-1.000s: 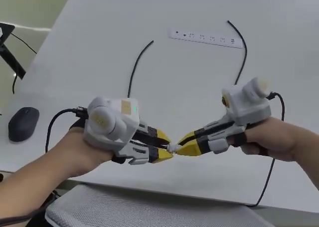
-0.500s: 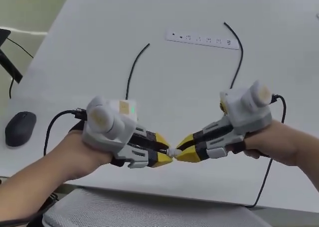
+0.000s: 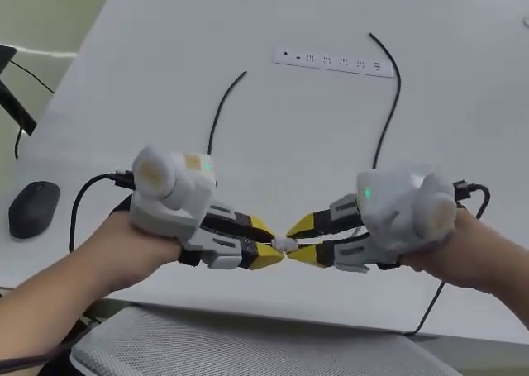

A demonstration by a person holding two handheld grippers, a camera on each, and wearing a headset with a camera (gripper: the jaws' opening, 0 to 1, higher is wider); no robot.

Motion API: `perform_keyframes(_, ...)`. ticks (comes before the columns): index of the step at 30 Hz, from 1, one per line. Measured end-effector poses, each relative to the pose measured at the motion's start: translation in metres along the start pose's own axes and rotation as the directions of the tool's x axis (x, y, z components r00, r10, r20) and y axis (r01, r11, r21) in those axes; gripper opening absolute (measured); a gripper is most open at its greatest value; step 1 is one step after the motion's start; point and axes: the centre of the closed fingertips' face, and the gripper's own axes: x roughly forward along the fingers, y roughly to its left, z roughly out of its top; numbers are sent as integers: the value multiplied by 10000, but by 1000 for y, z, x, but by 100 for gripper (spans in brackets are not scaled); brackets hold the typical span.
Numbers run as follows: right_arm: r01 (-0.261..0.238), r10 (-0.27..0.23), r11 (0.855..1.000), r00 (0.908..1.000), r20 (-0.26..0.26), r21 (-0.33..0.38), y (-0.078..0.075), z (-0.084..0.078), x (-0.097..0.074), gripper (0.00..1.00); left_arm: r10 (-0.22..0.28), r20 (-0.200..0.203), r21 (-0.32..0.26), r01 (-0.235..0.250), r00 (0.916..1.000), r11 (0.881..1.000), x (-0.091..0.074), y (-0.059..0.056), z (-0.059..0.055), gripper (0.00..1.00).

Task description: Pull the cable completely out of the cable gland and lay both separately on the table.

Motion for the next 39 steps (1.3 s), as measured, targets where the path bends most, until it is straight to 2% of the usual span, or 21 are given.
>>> perform_keyframes(4, 759, -802, 9924, 9959, -408, -972, 0, -1, 1, 7, -3, -9, -230, 3, 10000, 9997, 1, 0, 0, 15)
perform_keyframes(7, 1397, -1510, 9735, 9873, -501, -1811, -1, -1, 1, 7, 1, 27, -315, 0, 10000, 9995, 1, 1, 0, 15)
perform_keyframes(10, 1607, -1767, 9640, 9825, -588, -2120, 1, 0, 1, 7, 24, 64, -414, -21, 10000, 9991, 2, 0, 0, 15)
perform_keyframes(16, 1586, -1744, 9659, 9828, -614, -2049, 1, -2, 1, 8, 65, -13, -395, -65, 10000, 9992, 3, -2, -1, 15)
perform_keyframes(18, 1619, -1739, 9718, 9831, -575, -1713, 0, -2, 0, 8, 83, 18, -353, -82, 10000, 9993, 3, -3, 0, 15)
perform_keyframes(22, 1724, -1814, 9742, 9821, -509, -1455, -3, -1, -3, 8, 107, 187, -364, -100, 9998, 9993, 3, -2, 4, 15)
perform_keyframes(27, 1475, -1475, 9891, 9888, -237, -46, -4, -3, -6, 11, 204, 144, 29, -204, 9997, 9998, 5, -4, 5, 15)
perform_keyframes(29, 978, -976, 9922, 9952, -68, 772, -1, -5, -8, 13, 220, 85, 138, -221, 9997, 9997, 5, -4, 3, 15)
perform_keyframes(31, 975, -1006, 9825, 9949, 113, 1587, -8, -7, -12, 14, 240, 16, 294, -241, 9997, 9993, 6, -4, 1, 15)
perform_keyframes(32, 873, -921, 9808, 9956, 197, 1744, -8, -7, -12, 17, 256, -21, 355, -255, 9997, 9990, 7, -4, 0, 15)
perform_keyframes(33, 75, -268, 9612, 9974, 662, 2758, -2, -7, -13, 18, 281, -81, 470, -277, 9996, 9985, 7, -4, -1, 15)
perform_keyframes(34, -37, -191, 9556, 9970, 745, 2946, -2, -7, -14, 17, 297, -114, 508, -291, 9995, 9983, 8, -4, -2, 15)
perform_keyframes(35, -483, 77, 9311, 9935, 1131, 3615, -3, -7, -16, 15, 300, -110, 581, -294, 9995, 9979, 8, -4, -2, 15)
perform_keyframes(36, -1141, 538, 8936, 9874, 1488, 4341, 1, -6, -17, 16, 304, -91, 623, -297, 9995, 9976, 8, -4, -1, 15)
perform_keyframes(37, -1592, 781, 8565, 9803, 1816, 4910, 2, -5, -19, 16, 313, -81, 661, -307, 9995, 9973, 8, -4, -1, 15)
perform_keyframes(38, -2117, 942, 8161, 9668, 2375, 5378, -2, -2, -21, 15, 319, -94, 734, -311, 9994, 9968, 8, -4, -1, 15)
perform_keyframes(39, -2802, 1231, 7479, 9494, 2890, 6018, -2, 0, -24, 16, 328, -111, 808, -318, 9994, 9962, 8, -4, -1, 15)
